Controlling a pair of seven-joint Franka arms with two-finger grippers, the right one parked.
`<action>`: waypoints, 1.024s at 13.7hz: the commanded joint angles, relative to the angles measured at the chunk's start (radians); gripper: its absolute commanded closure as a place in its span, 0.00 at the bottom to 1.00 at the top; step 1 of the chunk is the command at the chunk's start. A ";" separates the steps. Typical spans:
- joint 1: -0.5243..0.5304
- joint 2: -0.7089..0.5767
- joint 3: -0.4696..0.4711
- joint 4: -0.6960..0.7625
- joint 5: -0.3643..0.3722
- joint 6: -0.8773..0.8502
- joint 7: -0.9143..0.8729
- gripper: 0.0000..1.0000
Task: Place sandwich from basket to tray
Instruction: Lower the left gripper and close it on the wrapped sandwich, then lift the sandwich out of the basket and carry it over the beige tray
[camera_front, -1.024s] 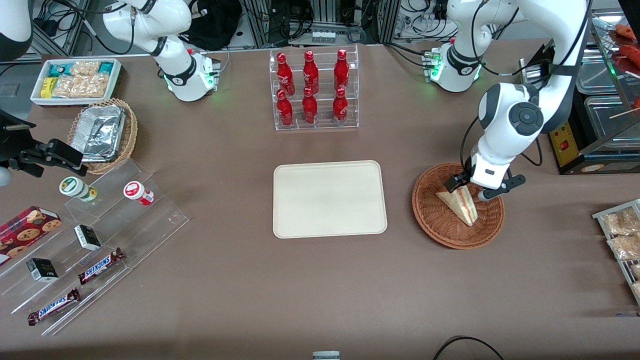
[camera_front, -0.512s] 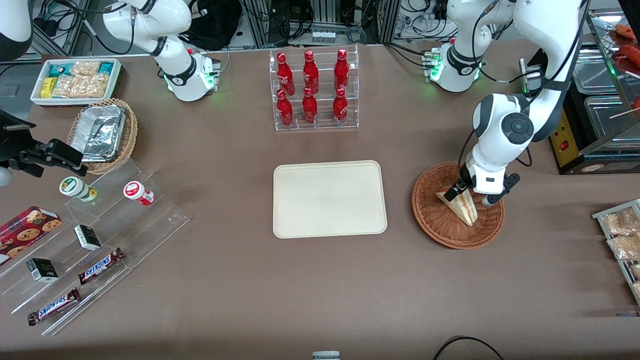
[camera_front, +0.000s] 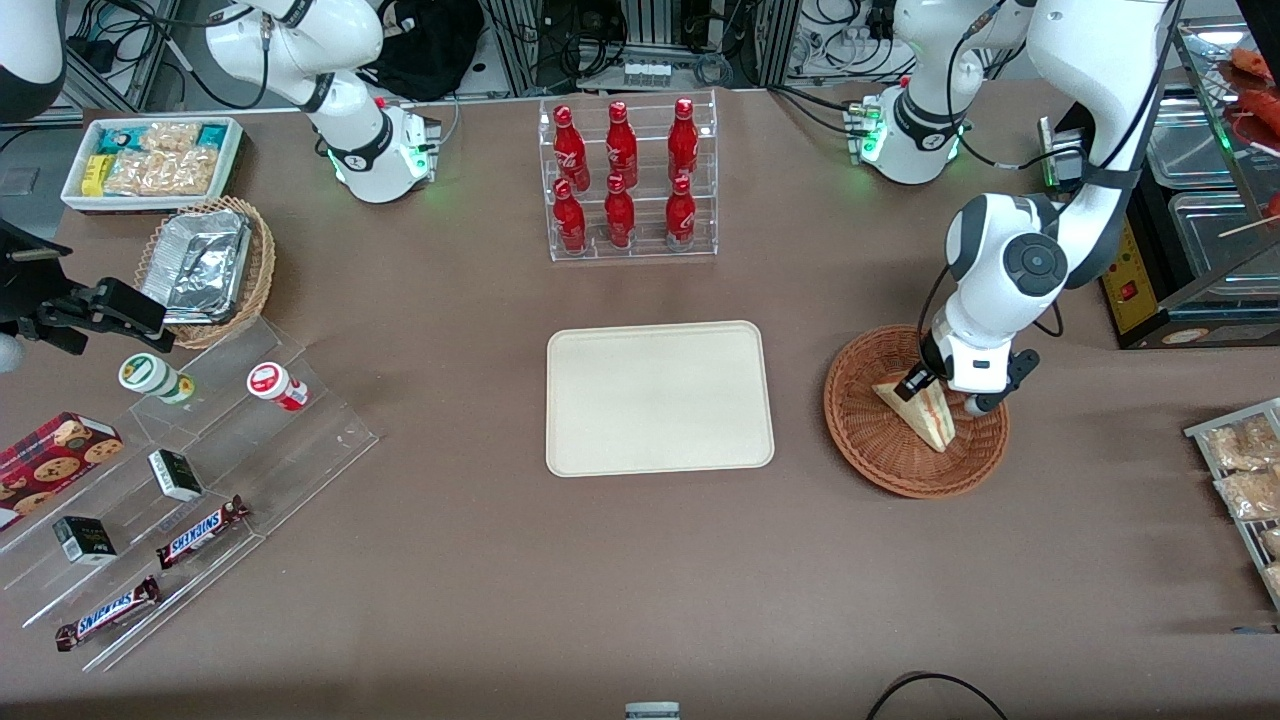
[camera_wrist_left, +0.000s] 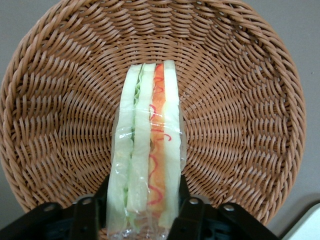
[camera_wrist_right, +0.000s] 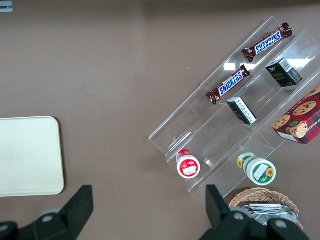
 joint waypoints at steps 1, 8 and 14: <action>0.000 0.005 0.000 0.032 0.012 0.002 -0.011 0.92; -0.014 0.028 -0.009 0.325 0.022 -0.496 0.174 0.95; -0.184 0.080 -0.020 0.413 0.043 -0.521 0.234 0.95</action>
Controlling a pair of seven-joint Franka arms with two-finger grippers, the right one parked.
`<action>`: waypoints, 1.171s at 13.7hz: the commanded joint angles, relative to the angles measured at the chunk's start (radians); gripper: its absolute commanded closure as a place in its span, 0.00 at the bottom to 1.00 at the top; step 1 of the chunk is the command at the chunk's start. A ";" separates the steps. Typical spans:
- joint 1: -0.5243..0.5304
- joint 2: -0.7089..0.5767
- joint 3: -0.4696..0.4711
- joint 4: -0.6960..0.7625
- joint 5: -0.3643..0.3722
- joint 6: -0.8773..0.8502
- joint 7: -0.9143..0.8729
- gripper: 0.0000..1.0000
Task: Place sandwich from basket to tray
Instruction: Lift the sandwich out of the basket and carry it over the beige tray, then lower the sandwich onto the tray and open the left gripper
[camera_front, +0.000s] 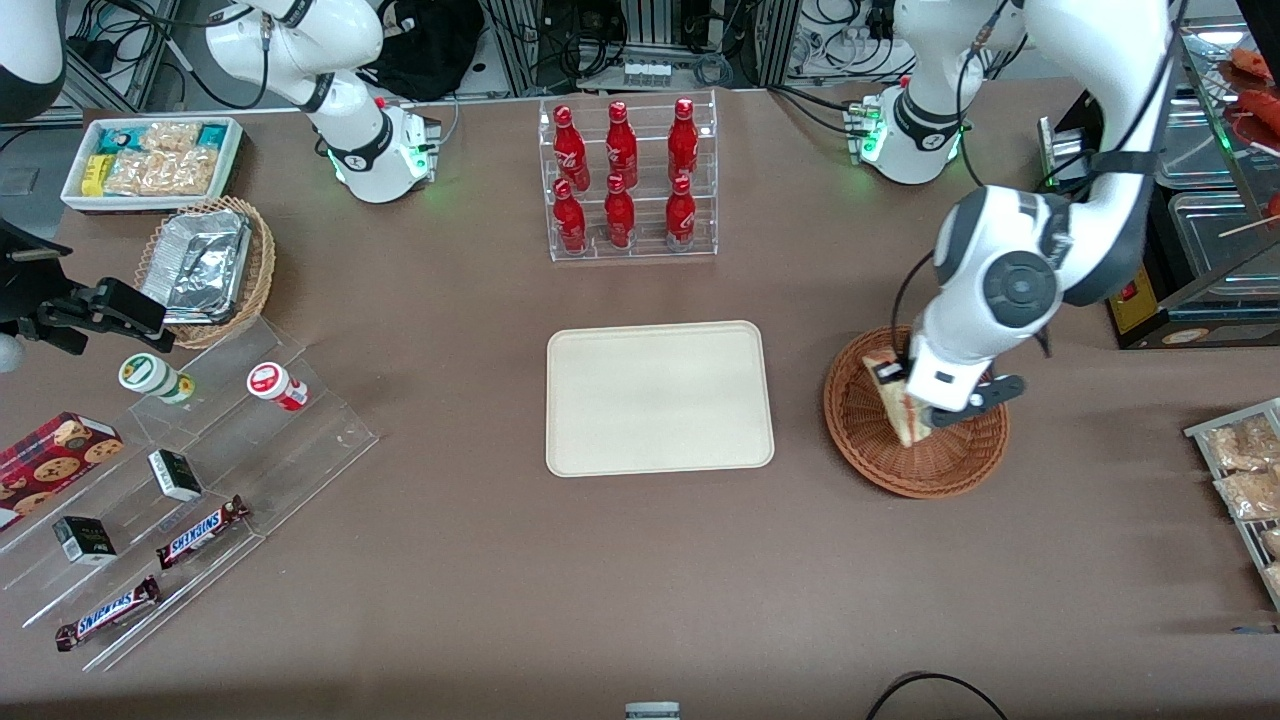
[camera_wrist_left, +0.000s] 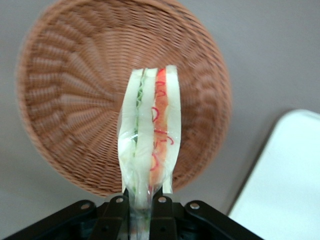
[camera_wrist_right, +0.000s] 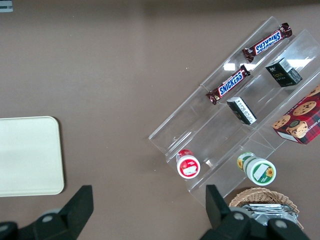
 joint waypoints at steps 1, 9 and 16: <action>-0.085 0.057 0.003 0.087 0.011 -0.021 0.014 0.95; -0.338 0.283 0.001 0.325 0.011 -0.008 -0.189 0.97; -0.478 0.447 0.003 0.479 0.022 0.098 -0.364 0.96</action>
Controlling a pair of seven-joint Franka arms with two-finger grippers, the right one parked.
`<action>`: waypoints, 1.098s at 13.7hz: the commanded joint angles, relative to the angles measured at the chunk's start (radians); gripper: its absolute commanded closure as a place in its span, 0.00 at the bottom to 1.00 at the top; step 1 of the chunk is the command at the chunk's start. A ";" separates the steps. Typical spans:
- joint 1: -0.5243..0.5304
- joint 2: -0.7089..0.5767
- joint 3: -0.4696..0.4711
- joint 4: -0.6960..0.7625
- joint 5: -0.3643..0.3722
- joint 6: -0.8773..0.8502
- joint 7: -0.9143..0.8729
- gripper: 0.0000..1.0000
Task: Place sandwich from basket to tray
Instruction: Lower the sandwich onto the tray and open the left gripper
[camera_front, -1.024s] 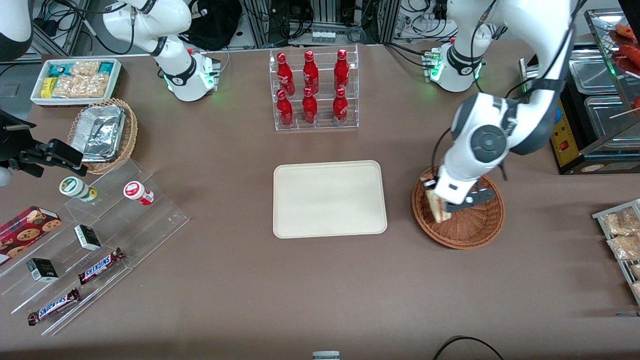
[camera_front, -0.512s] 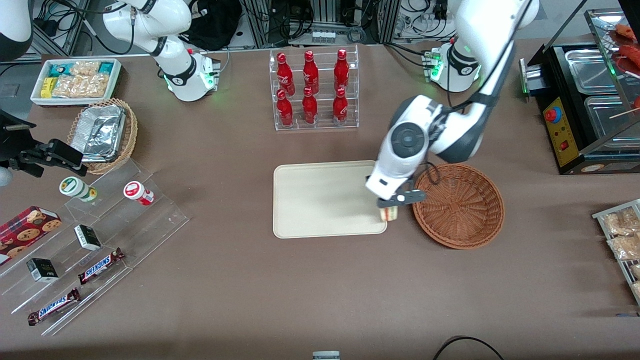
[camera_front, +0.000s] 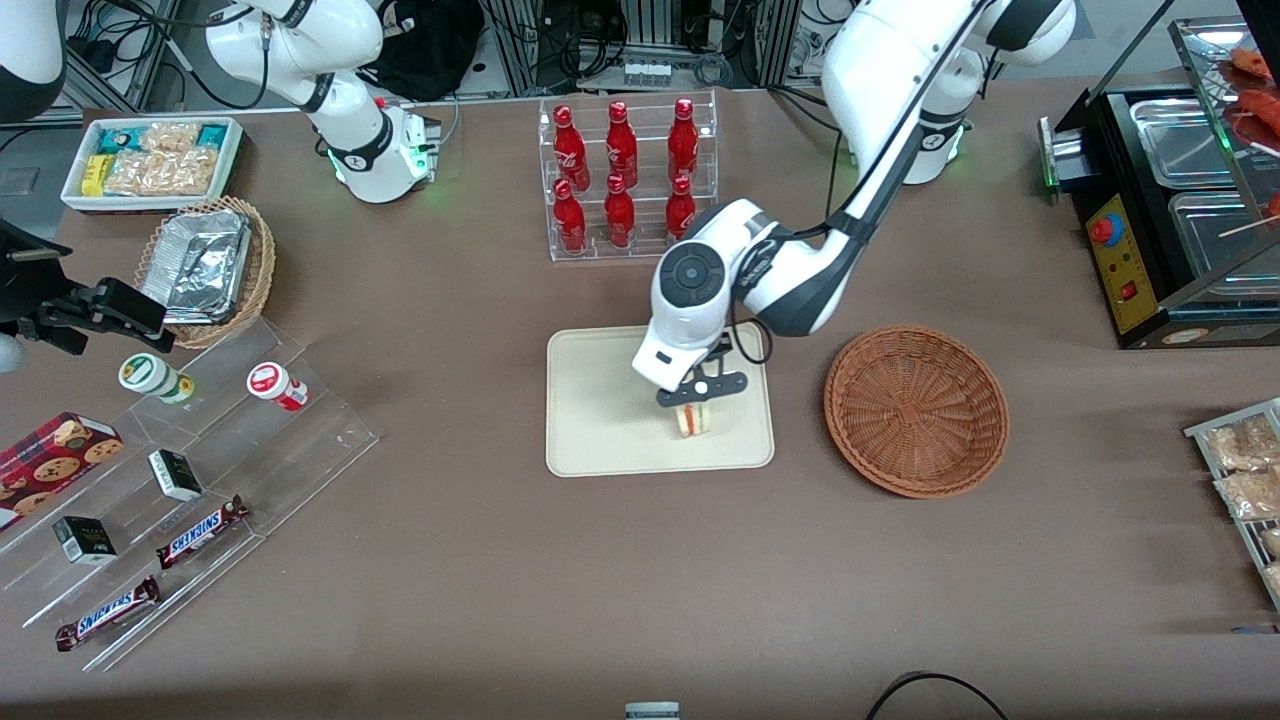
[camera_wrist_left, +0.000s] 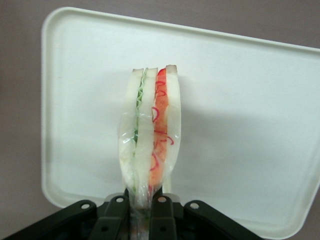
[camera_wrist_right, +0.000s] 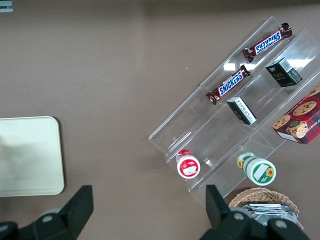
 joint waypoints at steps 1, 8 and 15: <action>-0.055 0.063 0.014 0.057 0.021 0.052 -0.067 0.96; -0.075 0.088 0.017 0.086 0.021 0.051 -0.084 0.00; -0.044 -0.062 0.030 0.083 0.086 -0.110 -0.079 0.00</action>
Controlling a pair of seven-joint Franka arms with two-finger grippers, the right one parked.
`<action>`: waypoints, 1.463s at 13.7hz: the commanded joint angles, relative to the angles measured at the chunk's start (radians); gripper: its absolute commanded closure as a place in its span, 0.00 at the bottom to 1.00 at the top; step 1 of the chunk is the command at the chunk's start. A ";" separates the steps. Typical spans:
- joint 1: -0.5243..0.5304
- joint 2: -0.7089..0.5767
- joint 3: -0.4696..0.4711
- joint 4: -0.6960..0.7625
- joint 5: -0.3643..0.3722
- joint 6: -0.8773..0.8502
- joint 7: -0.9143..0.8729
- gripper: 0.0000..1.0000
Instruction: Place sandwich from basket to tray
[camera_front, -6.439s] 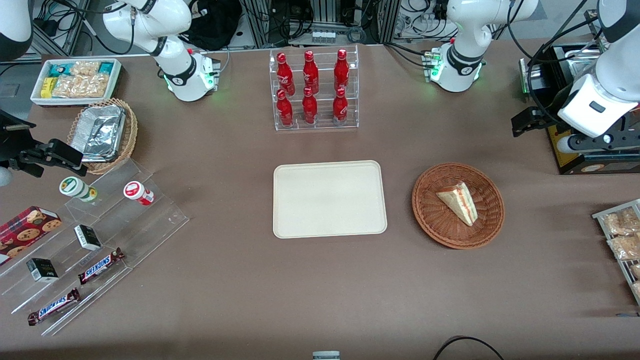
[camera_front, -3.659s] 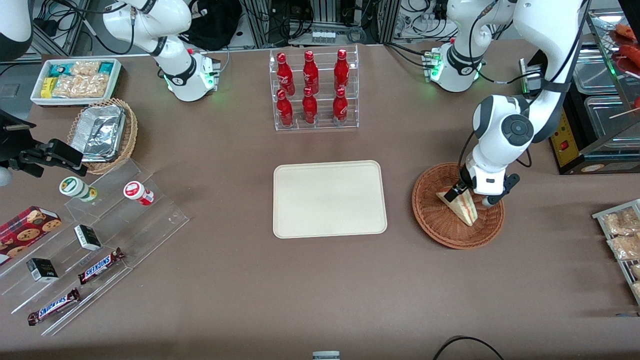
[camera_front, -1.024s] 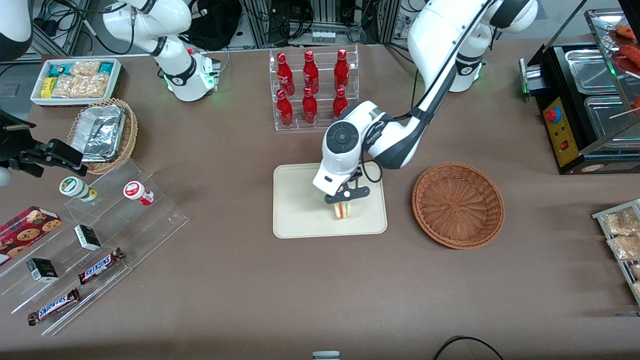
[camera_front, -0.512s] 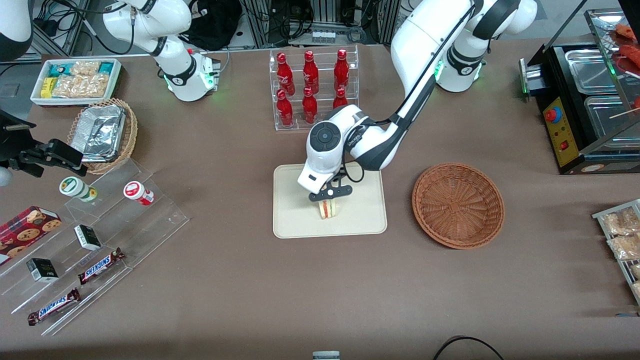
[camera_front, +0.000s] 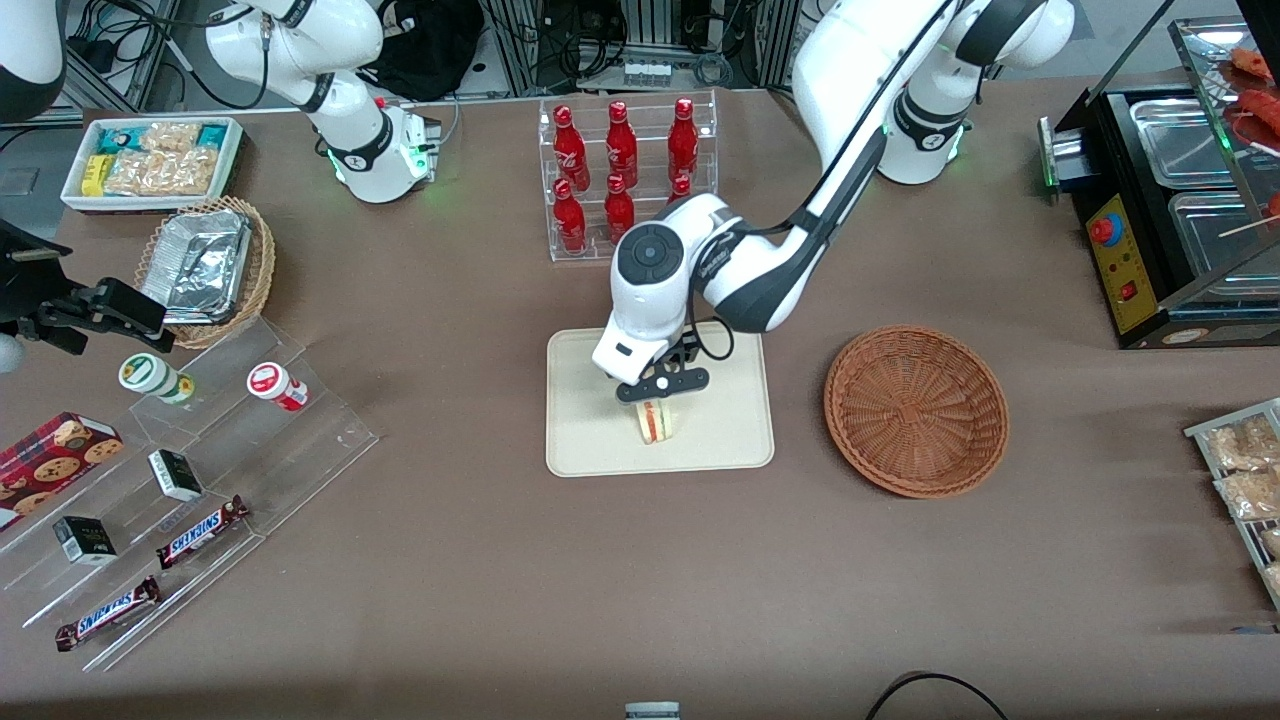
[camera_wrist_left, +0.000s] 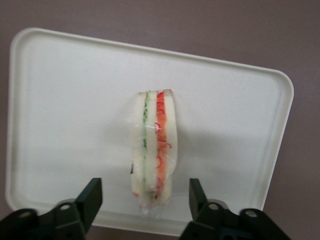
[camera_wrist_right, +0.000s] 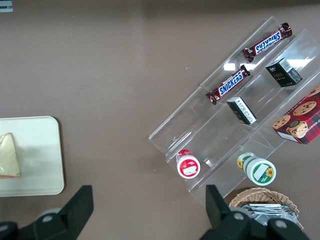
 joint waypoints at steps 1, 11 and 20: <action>0.035 -0.086 0.010 -0.022 0.028 -0.103 0.001 0.00; 0.330 -0.238 0.009 -0.120 -0.014 -0.274 0.229 0.00; 0.529 -0.439 0.006 -0.280 -0.058 -0.340 0.527 0.00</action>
